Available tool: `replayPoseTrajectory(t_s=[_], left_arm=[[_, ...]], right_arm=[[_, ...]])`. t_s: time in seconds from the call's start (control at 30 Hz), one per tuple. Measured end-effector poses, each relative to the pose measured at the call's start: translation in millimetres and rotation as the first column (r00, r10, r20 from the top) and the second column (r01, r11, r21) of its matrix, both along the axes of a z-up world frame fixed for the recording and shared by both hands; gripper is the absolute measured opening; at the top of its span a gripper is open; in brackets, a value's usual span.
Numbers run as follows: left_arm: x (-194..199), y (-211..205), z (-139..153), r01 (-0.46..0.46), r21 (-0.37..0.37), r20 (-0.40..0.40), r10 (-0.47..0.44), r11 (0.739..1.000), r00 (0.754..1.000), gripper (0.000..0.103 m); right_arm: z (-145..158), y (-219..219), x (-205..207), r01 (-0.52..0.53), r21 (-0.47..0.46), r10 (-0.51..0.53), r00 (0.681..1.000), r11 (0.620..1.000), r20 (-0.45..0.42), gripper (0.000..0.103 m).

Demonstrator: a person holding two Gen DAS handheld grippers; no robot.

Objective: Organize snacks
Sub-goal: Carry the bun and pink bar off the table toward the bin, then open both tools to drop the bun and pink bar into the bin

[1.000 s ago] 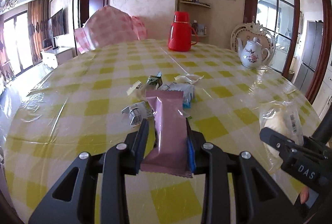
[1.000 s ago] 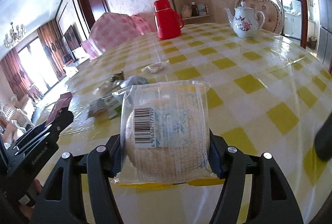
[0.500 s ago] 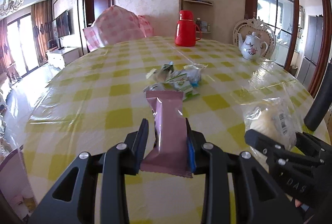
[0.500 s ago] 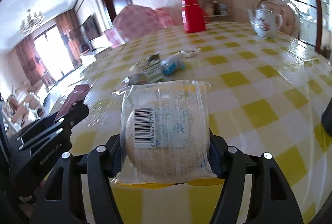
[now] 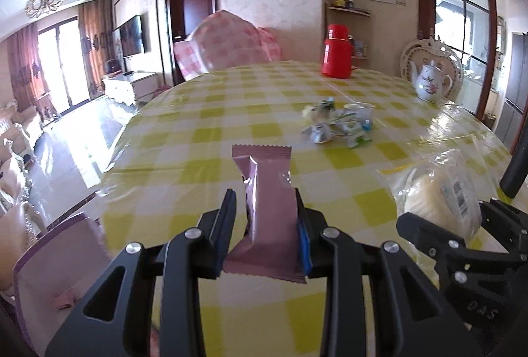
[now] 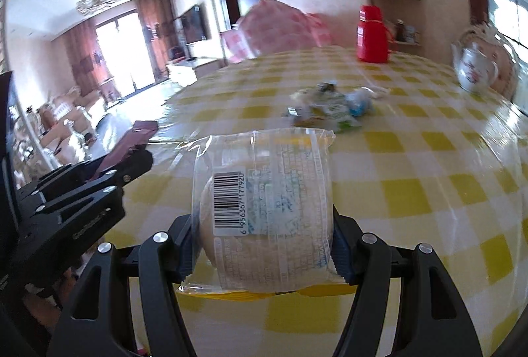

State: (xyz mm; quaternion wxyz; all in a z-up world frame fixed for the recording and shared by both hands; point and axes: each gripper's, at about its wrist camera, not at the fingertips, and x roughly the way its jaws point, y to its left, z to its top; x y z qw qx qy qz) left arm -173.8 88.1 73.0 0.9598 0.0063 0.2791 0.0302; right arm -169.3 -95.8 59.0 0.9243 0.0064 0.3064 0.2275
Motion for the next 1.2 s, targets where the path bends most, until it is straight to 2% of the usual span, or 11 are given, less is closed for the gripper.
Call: replayPoseTrajectory(t_s=[0.2, 0.4, 0.53, 0.77, 1.0, 1.03, 1.07, 1.1, 1.13, 1.17, 1.2], left_arm=[[-24.6, 42.6, -1.7, -0.051, 0.012, -0.027, 0.051, 0.999, 0.998, 0.033], [-46.3, 100.0, -4.5, -0.146, 0.049, -0.072, 0.149, 0.988, 0.986, 0.033], [-51.7, 133.5, -6.9, -0.210, 0.041, -0.086, 0.213, 0.977, 0.973, 0.033], [-54.0, 186.0, -24.2, -0.294, 0.029, -0.142, 0.295, 0.955, 0.945, 0.033], [-55.4, 221.9, -37.9, -0.365, 0.064, -0.191, 0.371, 0.929, 0.909, 0.035], [-55.3, 224.0, -39.4, -0.378, 0.071, -0.194, 0.385, 0.923, 0.902, 0.041], [-56.2, 228.8, -40.2, -0.404, 0.077, -0.192, 0.411, 0.912, 0.891, 0.064], [-57.4, 231.5, -40.1, -0.422, 0.078, -0.184, 0.430, 0.903, 0.884, 0.077], [-59.3, 233.3, -38.9, -0.443, 0.084, -0.167, 0.451, 0.892, 0.877, 0.088], [-60.7, 233.3, -37.8, -0.452, 0.093, -0.155, 0.461, 0.887, 0.874, 0.089], [-61.6, 233.4, -36.6, -0.456, 0.101, -0.152, 0.467, 0.884, 0.871, 0.091]], right_arm=[[5.9, 48.3, -24.6, -0.135, -0.020, 0.136, 0.990, 0.991, 0.026, 0.064], [4.2, 106.2, -50.9, -0.277, -0.073, 0.280, 0.959, 0.958, 0.031, 0.064], [-1.1, 141.9, -63.9, -0.353, -0.107, 0.356, 0.934, 0.929, 0.014, 0.064], [-4.3, 183.6, -84.5, -0.424, -0.158, 0.431, 0.902, 0.892, 0.011, 0.064], [-15.9, 209.9, -87.8, -0.469, -0.178, 0.474, 0.881, 0.865, -0.018, 0.064], [-18.5, 212.8, -89.2, -0.486, -0.175, 0.489, 0.872, 0.856, -0.024, 0.065], [-20.1, 213.7, -88.6, -0.500, -0.169, 0.503, 0.864, 0.849, -0.026, 0.067], [-20.9, 214.3, -91.0, -0.509, -0.164, 0.512, 0.858, 0.845, -0.025, 0.067], [-21.0, 214.0, -92.2, -0.520, -0.156, 0.523, 0.852, 0.840, -0.024, 0.074], [-21.2, 213.0, -91.8, -0.521, -0.151, 0.525, 0.851, 0.840, -0.020, 0.080], [-19.6, 210.7, -92.0, -0.516, -0.143, 0.520, 0.854, 0.845, -0.010, 0.081]])
